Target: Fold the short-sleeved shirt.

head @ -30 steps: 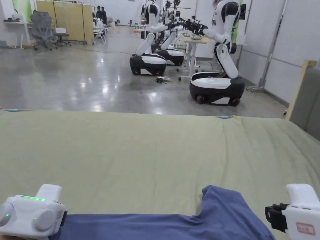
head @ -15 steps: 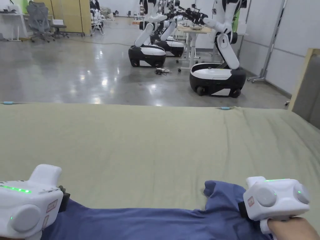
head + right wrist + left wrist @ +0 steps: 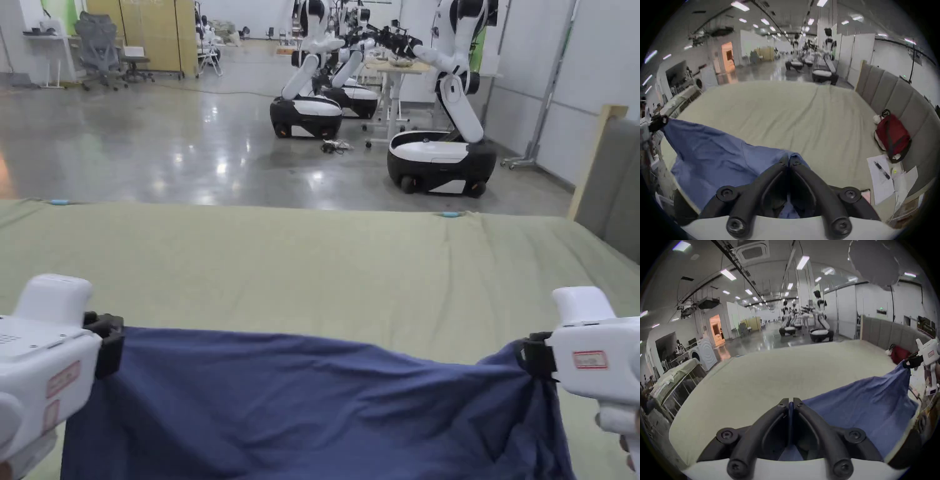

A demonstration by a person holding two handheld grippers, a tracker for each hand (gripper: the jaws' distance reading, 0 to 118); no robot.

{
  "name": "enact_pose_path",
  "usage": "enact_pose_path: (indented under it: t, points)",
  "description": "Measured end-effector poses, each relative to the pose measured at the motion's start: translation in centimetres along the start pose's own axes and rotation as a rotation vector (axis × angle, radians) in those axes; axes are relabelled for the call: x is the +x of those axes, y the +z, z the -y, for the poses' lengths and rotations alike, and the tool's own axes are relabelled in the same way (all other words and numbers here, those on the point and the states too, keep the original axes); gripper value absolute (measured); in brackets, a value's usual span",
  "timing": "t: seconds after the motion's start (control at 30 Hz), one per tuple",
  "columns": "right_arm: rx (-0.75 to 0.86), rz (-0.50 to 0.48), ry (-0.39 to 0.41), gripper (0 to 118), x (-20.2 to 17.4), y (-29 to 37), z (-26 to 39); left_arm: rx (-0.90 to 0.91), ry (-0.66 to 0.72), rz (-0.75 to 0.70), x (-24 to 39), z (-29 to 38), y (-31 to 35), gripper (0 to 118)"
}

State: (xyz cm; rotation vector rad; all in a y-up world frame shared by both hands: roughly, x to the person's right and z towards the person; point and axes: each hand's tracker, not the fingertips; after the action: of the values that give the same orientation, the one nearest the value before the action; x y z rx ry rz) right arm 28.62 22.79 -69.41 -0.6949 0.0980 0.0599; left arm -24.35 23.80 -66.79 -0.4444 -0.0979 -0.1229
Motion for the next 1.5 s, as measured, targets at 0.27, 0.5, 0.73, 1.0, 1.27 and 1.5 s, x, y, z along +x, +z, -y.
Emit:
enact_pose_path:
  t: [0.27,0.5,0.73,1.0,1.27,1.5]
  points:
    - [-0.065,-0.016,-0.084,5,-0.5,6.5,12.5,-0.134,0.091,-0.039,-2.1,10.4,9.9,2]
    - [-0.151,-0.017,-0.143,10,-1.0,3.9,17.2,-0.277,0.086,-0.053,-1.0,15.7,7.3,27]
    - [0.244,-0.038,-0.125,87,-5.3,9.8,14.4,0.049,-0.031,-0.041,4.2,10.2,11.5,117]
    - [0.412,-0.030,-0.036,31,-13.2,8.6,13.8,0.181,-0.042,-0.045,9.7,9.9,8.8,93]
    - [0.392,-0.033,0.016,9,-13.6,8.4,14.2,0.016,0.062,-0.023,3.0,13.1,8.3,8]
    - [0.342,-0.066,0.023,9,-13.7,7.8,14.7,-0.171,0.379,0.105,-9.1,18.0,8.1,115]
